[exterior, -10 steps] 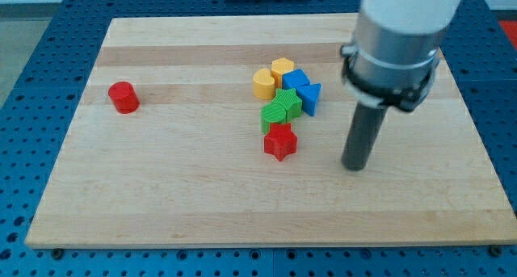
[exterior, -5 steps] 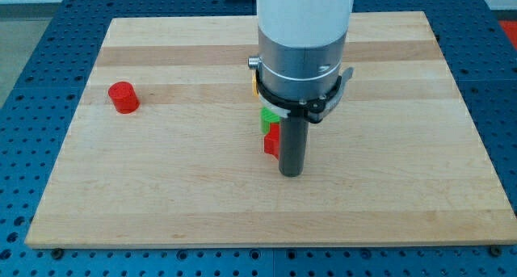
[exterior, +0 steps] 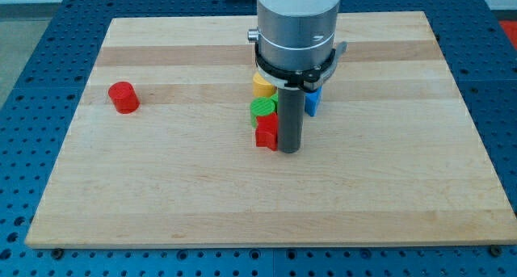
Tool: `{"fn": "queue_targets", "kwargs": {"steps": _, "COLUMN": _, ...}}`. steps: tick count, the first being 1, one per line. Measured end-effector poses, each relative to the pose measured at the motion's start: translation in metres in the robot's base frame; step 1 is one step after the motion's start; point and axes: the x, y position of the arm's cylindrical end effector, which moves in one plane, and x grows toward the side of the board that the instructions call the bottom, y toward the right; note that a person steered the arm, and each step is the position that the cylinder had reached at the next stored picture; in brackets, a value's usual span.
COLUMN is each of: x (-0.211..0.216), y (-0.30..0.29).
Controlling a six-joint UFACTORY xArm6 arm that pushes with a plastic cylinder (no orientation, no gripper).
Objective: Push the red star into the green blocks
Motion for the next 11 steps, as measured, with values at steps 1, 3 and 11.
{"fn": "queue_targets", "kwargs": {"steps": 1, "x": 0.043, "y": 0.000}}
{"fn": "queue_targets", "kwargs": {"steps": 3, "x": 0.035, "y": -0.045}}
{"fn": "queue_targets", "kwargs": {"steps": 11, "x": -0.017, "y": -0.002}}
